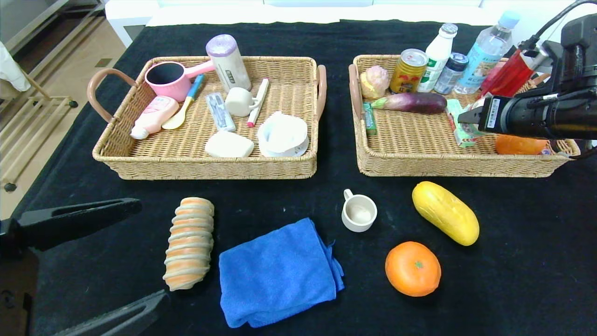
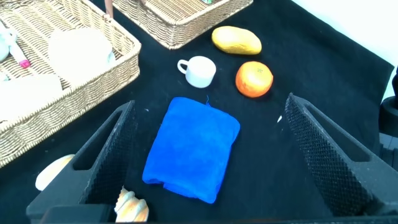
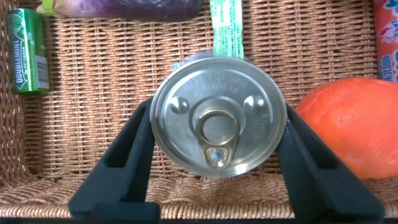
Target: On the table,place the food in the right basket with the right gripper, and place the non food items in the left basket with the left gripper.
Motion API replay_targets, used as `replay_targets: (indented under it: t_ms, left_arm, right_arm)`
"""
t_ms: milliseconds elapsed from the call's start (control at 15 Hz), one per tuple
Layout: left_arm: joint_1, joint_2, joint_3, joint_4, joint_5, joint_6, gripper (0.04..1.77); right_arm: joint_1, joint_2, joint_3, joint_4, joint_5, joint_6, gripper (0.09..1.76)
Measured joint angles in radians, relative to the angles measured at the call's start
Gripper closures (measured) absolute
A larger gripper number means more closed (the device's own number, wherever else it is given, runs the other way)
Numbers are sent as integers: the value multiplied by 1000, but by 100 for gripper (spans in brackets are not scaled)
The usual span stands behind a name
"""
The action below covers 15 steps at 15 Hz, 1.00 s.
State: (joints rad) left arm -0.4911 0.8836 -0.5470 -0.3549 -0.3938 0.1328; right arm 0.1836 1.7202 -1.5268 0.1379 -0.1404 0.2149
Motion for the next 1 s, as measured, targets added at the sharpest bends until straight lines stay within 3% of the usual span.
replay_targets:
  t_ms: [333, 733, 1000]
  left_arm:
    - [0, 0, 0, 0, 0, 2, 9]
    - [0, -1, 1, 0, 0, 2, 9]
    - [0, -1, 1, 0, 0, 3, 9]
  right_arm:
    - [0, -1, 1, 1, 0, 0, 37]
    - [10, -23, 12, 11, 1, -7, 25]
    - [40, -112, 128, 14, 12, -73, 20]
